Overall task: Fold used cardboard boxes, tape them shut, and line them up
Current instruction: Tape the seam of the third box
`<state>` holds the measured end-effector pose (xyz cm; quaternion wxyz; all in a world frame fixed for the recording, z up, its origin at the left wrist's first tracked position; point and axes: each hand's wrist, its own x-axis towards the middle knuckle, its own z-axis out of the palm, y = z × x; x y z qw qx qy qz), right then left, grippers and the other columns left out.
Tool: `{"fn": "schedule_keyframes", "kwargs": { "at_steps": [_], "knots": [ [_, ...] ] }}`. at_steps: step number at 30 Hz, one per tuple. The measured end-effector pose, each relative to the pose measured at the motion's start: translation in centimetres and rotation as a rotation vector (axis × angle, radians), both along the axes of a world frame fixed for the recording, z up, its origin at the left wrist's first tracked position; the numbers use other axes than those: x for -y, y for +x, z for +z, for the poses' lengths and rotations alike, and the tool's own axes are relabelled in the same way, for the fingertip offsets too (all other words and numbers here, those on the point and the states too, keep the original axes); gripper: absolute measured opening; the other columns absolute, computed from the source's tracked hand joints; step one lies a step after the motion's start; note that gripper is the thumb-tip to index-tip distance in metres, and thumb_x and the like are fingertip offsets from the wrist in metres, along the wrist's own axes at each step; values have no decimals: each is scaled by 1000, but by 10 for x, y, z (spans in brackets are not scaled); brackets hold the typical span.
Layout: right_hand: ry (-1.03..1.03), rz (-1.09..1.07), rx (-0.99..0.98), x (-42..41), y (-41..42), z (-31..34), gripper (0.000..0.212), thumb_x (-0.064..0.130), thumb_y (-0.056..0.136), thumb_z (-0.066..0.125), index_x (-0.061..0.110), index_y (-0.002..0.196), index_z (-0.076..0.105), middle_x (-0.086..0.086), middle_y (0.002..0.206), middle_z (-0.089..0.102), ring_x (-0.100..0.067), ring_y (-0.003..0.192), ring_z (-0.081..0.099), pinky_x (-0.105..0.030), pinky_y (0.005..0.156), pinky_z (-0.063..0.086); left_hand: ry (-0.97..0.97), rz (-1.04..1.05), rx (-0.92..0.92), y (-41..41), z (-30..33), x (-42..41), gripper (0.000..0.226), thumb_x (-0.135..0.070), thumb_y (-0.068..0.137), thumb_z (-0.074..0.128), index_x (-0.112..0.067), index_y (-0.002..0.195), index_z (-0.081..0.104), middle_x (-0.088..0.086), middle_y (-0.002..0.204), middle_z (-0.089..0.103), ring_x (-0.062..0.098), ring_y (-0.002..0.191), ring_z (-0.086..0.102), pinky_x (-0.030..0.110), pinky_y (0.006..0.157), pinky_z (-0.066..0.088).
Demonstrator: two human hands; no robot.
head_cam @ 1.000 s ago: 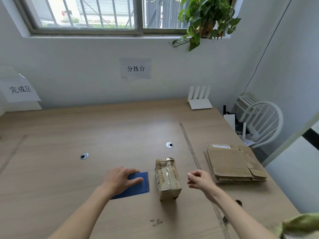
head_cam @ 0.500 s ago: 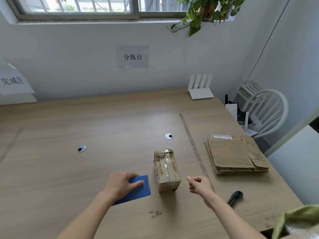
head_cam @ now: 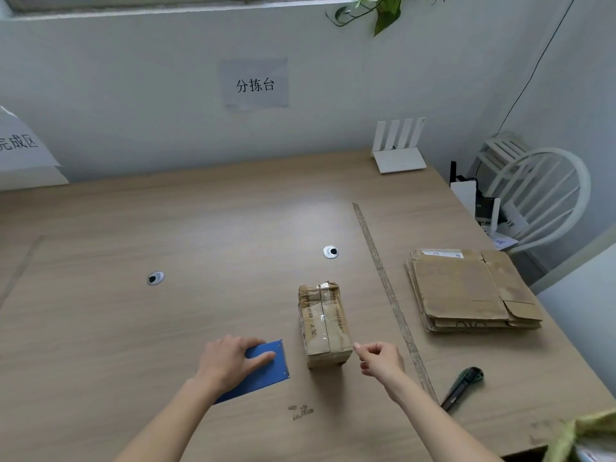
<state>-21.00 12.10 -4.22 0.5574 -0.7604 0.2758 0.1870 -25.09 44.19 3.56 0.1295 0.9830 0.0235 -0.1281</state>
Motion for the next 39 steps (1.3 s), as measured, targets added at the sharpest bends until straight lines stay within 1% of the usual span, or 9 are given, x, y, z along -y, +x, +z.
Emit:
{"fn": "schedule_keyframes", "kwargs": {
  "at_steps": [8, 12, 17, 21, 23, 27, 32, 36, 39],
  "knots": [
    [-100, 134, -38, -6, 3, -2, 23, 40, 87, 75, 18, 93, 73, -5, 93, 72, -20, 63, 63, -43, 70, 64, -16, -4, -21, 3, -12, 5, 43, -75, 88, 45, -53, 119, 64, -20, 101, 70, 7, 77, 54, 23, 61, 37],
    [-375, 395, -109, -2, 1, -7, 65, 52, 86, 63, 33, 147, 49, 0, 143, 58, -28, 119, 62, -37, 102, 49, -28, -2, -27, 5, -17, 6, 45, -77, 87, 43, -54, 121, 62, -20, 105, 71, 8, 85, 61, 26, 65, 40],
    [-588, 307, 386, -32, -1, 31, 39, 28, 103, 47, 21, 141, 51, 2, 152, 44, -18, 136, 45, -34, 107, 40, -25, -35, -28, 8, -15, 5, 48, -77, 87, 42, -52, 123, 62, -19, 105, 71, 7, 83, 60, 25, 65, 42],
    [-609, 769, 633, -86, 9, 47, 55, 46, 102, 41, 25, 153, 38, 7, 164, 27, -13, 151, 23, -34, 124, 16, -14, -36, -28, 10, -12, 6, 47, -76, 87, 43, -51, 122, 63, -19, 104, 71, 7, 86, 62, 26, 66, 43],
    [-673, 944, 562, -100, 11, 35, 66, 60, 101, 31, 26, 159, 27, 8, 168, 13, -15, 155, 11, -34, 125, 0, -8, -35, -23, 11, -11, 4, 47, -76, 86, 45, -51, 121, 63, -18, 104, 72, 9, 88, 64, 27, 67, 42],
    [-821, 1064, 437, -101, 8, 8, 79, 69, 100, 11, 19, 153, 42, -1, 163, 31, -20, 150, 24, -40, 118, 7, 55, -32, -49, 14, -9, -14, 48, -74, 86, 45, -47, 120, 65, -16, 102, 72, 10, 87, 64, 29, 71, 48],
    [-761, 1160, 548, -83, 15, 6, 89, 75, 85, 0, 29, 160, -13, 12, 162, -28, -10, 151, -26, -37, 119, -20, 136, -94, -68, 20, -11, -13, 52, -76, 84, 43, -43, 117, 66, -12, 101, 72, 14, 89, 65, 31, 71, 49],
    [-761, 1194, 510, -75, 15, 10, 80, 73, 97, 13, 30, 159, -15, 13, 162, -29, -7, 149, -29, -36, 119, -20, 243, -159, -69, 28, -26, 9, 58, -74, 82, 37, -31, 107, 67, -3, 91, 71, 21, 83, 65, 33, 66, 47],
    [-762, 1162, 503, -80, 14, 6, 79, 73, 99, 15, 27, 162, 5, 8, 168, -10, -13, 155, -9, -37, 121, -11, 327, -177, -71, 32, -32, 28, 54, -69, 87, 39, -24, 100, 67, 2, 90, 70, 25, 83, 66, 34, 62, 42]
  ]
}}
